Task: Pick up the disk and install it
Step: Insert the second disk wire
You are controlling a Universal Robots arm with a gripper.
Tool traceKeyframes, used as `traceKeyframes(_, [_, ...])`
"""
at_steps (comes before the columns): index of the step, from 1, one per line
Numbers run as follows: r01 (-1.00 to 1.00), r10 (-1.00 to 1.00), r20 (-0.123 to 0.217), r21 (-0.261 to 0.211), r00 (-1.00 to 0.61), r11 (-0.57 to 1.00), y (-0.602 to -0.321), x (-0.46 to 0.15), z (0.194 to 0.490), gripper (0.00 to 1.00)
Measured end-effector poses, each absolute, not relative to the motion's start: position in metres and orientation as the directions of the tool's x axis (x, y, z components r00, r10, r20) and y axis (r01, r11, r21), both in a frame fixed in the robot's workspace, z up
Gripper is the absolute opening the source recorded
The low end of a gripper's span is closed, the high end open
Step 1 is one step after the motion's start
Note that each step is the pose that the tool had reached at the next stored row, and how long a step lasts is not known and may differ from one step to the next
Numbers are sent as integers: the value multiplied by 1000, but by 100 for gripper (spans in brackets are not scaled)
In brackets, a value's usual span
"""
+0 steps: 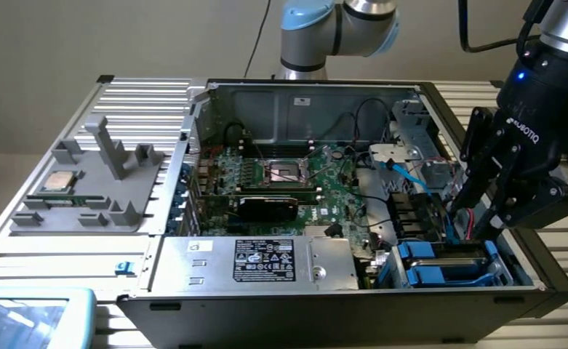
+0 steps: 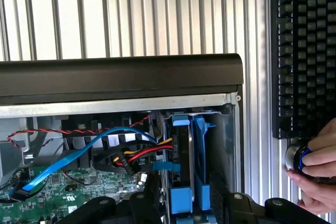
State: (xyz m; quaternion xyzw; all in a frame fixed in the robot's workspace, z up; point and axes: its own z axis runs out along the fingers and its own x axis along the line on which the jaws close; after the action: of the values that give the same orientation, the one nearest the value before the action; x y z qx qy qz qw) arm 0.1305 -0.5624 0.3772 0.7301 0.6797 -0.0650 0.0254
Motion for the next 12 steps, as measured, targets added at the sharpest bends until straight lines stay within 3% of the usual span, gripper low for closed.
traceKeyframes(5, [996,990,-129,-51,60,-67,-562,131,378,48])
traceKeyframes(6, [997,990,-129,-51,53,-61,-562,131,378,42])
traceKeyframes(7, [997,991,-130,-51,42,-49,-562,131,378,42])
traceKeyframes(8, [998,991,-129,-51,26,-33,-562,131,378,29])
traceKeyframes(9, [999,992,-130,-51,9,-15,-562,130,378,29])
traceKeyframes(11, [998,991,-130,-51,-27,21,-562,131,378,17])
traceKeyframes(12, [998,991,-129,-51,-45,38,-562,131,378,17])
